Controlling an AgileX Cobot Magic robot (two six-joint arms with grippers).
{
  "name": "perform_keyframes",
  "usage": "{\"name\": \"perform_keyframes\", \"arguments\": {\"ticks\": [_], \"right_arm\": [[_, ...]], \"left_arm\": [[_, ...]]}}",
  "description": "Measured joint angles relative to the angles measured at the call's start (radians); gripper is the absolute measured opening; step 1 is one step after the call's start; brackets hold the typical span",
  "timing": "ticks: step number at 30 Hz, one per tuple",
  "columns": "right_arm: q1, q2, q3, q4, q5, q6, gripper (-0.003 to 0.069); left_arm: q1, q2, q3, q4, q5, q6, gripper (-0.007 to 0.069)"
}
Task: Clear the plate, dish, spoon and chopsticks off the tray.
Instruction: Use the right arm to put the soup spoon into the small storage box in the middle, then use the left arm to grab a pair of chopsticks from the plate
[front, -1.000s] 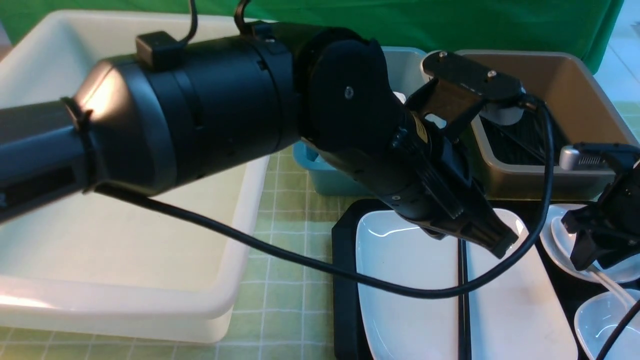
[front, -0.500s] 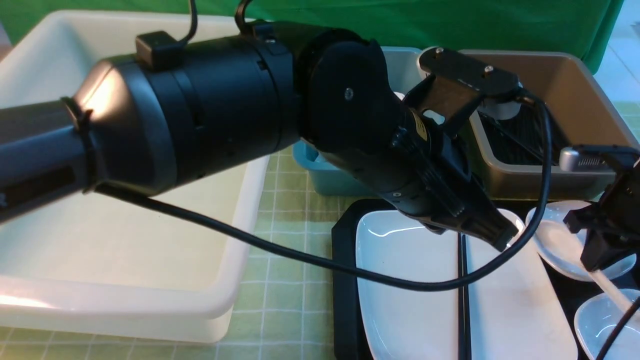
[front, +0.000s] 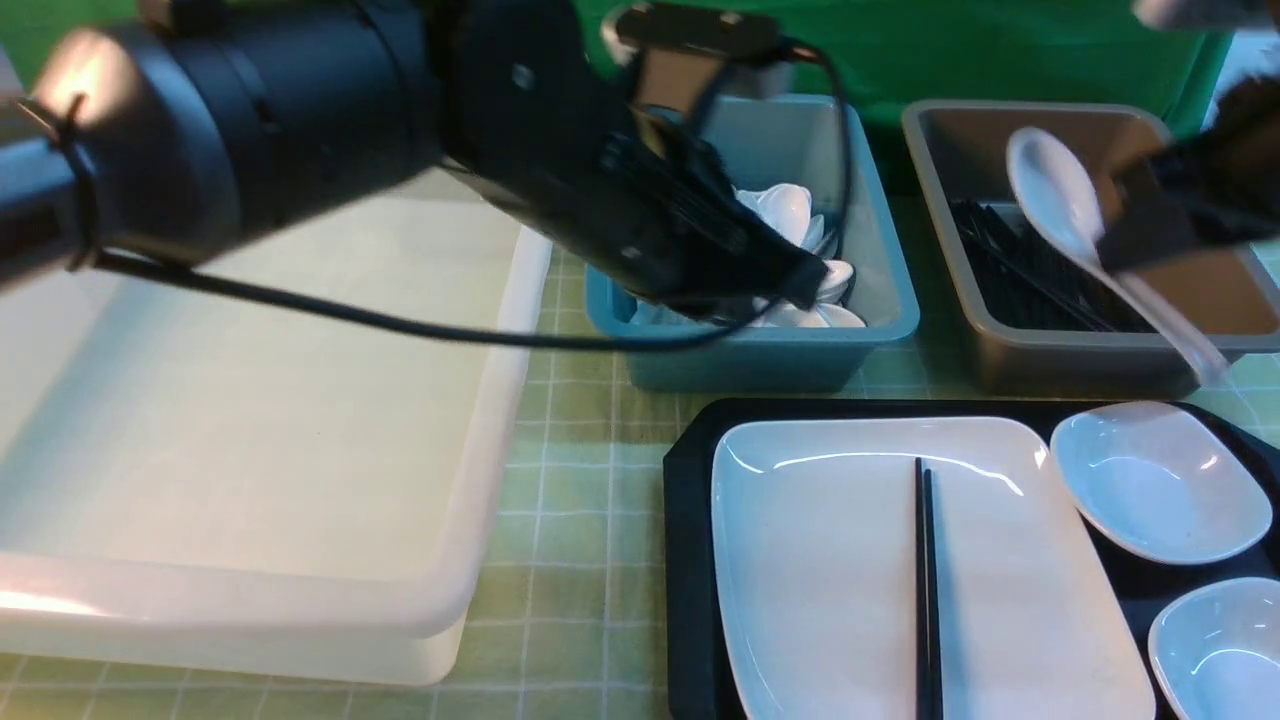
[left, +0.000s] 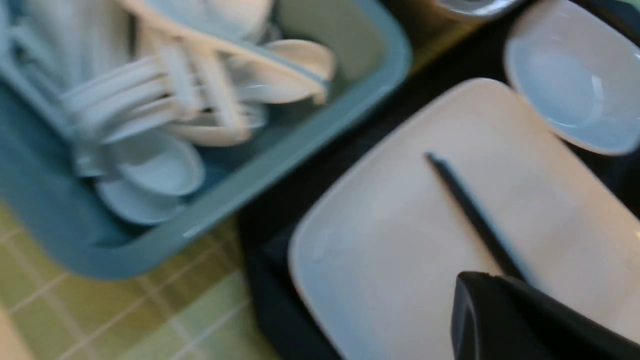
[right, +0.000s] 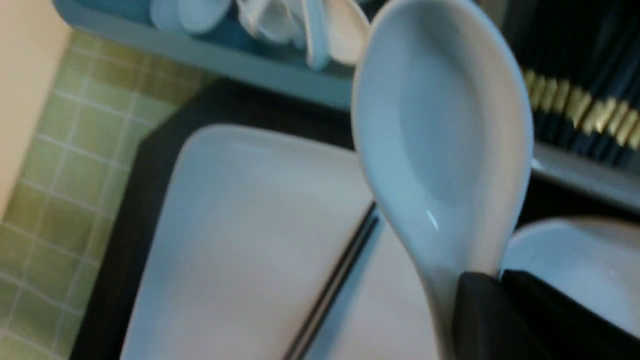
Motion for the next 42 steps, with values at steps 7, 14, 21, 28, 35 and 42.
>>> {"name": "perform_keyframes", "arguments": {"ticks": [7,14,21,28,35,42], "right_arm": [[0.111,0.370,-0.443,0.005,-0.013,0.061,0.0017],[0.150,0.608,-0.742,0.008,-0.016,0.181,0.0110],[0.157,0.631,-0.836,-0.004,0.092,0.178,0.0374],[0.127,0.349,-0.627,-0.134,0.124,0.153,0.0037],[0.049,-0.074,-0.117,-0.336,0.127,0.167,0.0013],[-0.046,-0.327,0.178,-0.353,0.076,0.178,0.0015]], "left_arm": [[0.066,0.000,0.000,-0.001,0.012,0.007,-0.0018],[0.066,0.000,0.000,-0.005,0.020,0.008,-0.0018],[0.064,0.000,0.000,-0.043,0.042,0.008,-0.0018],[-0.131,0.026,-0.001,-0.011,0.107,-0.066,-0.0018],[-0.286,0.181,-0.007,0.006,0.068,-0.205,0.0012],[-0.327,0.308,-0.067,-0.007,0.089,-0.226,0.0242]]}}
